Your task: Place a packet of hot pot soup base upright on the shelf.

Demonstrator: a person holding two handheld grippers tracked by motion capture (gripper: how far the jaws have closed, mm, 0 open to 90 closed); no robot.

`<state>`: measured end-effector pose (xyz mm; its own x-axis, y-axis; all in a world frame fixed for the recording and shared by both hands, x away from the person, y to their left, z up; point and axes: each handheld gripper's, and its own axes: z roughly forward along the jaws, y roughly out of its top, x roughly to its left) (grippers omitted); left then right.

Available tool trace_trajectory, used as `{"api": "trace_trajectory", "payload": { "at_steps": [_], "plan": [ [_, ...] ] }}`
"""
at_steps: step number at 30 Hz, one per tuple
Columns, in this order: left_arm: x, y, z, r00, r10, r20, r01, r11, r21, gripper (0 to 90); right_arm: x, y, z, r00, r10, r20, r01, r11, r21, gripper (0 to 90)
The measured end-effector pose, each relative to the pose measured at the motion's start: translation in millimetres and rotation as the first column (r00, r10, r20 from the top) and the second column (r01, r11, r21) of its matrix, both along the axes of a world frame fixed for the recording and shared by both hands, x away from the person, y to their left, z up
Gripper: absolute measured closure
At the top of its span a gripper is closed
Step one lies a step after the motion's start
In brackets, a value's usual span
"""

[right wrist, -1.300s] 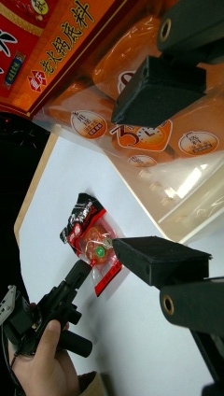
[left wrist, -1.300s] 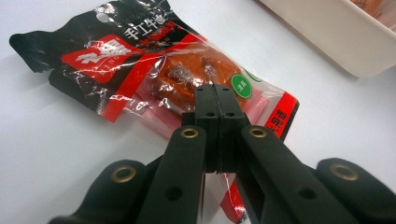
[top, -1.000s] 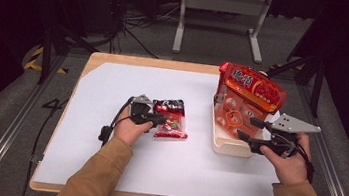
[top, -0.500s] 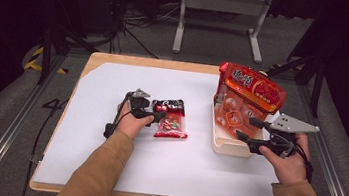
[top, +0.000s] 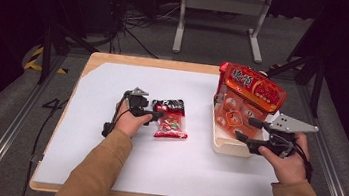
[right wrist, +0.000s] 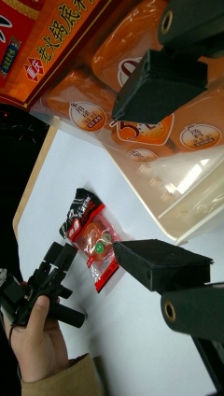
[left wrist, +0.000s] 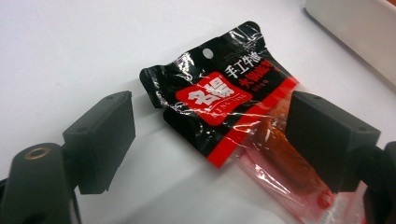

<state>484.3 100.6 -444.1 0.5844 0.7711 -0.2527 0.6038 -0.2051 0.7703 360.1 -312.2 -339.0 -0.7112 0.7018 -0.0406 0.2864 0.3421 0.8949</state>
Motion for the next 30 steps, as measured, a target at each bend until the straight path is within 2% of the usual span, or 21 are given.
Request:
{"api": "trace_trajectory", "payload": {
  "at_steps": [2, 7, 8, 9, 10, 11, 12, 16, 20, 22, 24, 26, 30],
  "plan": [
    [-4.9, 1.1, 5.8, 1.0, 0.0, -0.003, 0.0, 1.0, -0.003, 15.8, 1.0, 0.6, 0.3, 1.0, 0.003, 0.0, -0.003, 1.0, 0.0, 31.7],
    [-17.2, 5.7, 24.2, 0.9995, 0.02, 0.025, -0.019, 0.9994, -0.028, 15.6, 5.6, 5.4, 1.3, 0.9997, 0.023, 0.004, -0.023, 0.9997, 0.001, 31.0],
    [-17.1, 4.9, 28.8, 0.9998, 0.016, 0.009, -0.016, 0.9999, 0.004, 15.3, 6.2, 6.4, 1.5, 0.9997, 0.026, 0.005, -0.026, 0.9997, 0.001, 31.0],
    [-15.7, 2.3, 34.2, 0.9996, 0.015, 0.024, -0.016, 0.999, 0.042, 12.0, 7.2, 7.9, 1.6, 0.9995, 0.032, 0.005, -0.032, 0.9995, 0.003, 30.9],
    [-15.7, 2.3, 34.2, 0.9996, 0.015, 0.024, -0.016, 0.999, 0.042, 12.1, 7.2, 7.9, 1.6, 0.9995, 0.032, 0.005, -0.032, 0.9995, 0.003, 30.9],
    [-10.2, -1.9, 39.8, 0.9989, 0.012, 0.045, -0.014, 0.9988, 0.047, 12.3, 8.8, 11.0, 1.3, 0.9993, 0.038, 0.005, -0.038, 0.9993, 0.0, 30.8],
    [-6.2, -4.3, 41.2, 0.9994, 0.012, 0.034, -0.013, 0.9991, 0.04, 12.1, 9.2, 11.9, 1.2, 0.9992, 0.04, 0.005, -0.04, 0.9992, -0.001, 30.7],
    [5.5, -12.3, 37.2, 0.9998, 0.012, 0.018, -0.013, 0.9989, 0.046, 12.2, 8.9, 13.5, 0.9, 0.9989, 0.047, 0.002, -0.047, 0.9989, 0.0, 30.6],
    [16.9, -15.3, 20.8, 0.9996, 0.017, -0.022, -0.016, 0.9987, 0.048, 11.5, 8.5, 10.3, -0.7, 0.9993, 0.039, -0.003, -0.039, 0.9993, 0.003, 30.5],
    [22.3, -15.1, 11.9, 0.9985, 0.028, -0.046, -0.025, 0.9975, 0.066, 10.9, 7.7, 8.3, -2.2, 0.9993, 0.036, -0.008, -0.036, 0.9994, 0.004, 30.5],
    [24.8, -15.7, 7.4, 0.9976, 0.028, -0.063, -0.024, 0.9978, 0.062, 10.8, 6.9, 7.4, -2.6, 0.9994, 0.034, -0.009, -0.034, 0.9994, 0.004, 30.5],
    [25.8, -15.8, 6.1, 0.9976, 0.029, -0.063, -0.024, 0.9975, 0.067, 10.5, 6.5, 7.3, -2.6, 0.9995, 0.032, -0.009, -0.032, 0.9995, 0.003, 30.5],
    [27.4, -19.7, 0.8, 0.9953, 0.012, -0.097, -0.006, 0.9985, 0.054, 10.3, 5.2, 8.8, -4.1, 0.9994, 0.032, -0.015, -0.032, 0.9995, -0.003, 30.3]
  ]
}}
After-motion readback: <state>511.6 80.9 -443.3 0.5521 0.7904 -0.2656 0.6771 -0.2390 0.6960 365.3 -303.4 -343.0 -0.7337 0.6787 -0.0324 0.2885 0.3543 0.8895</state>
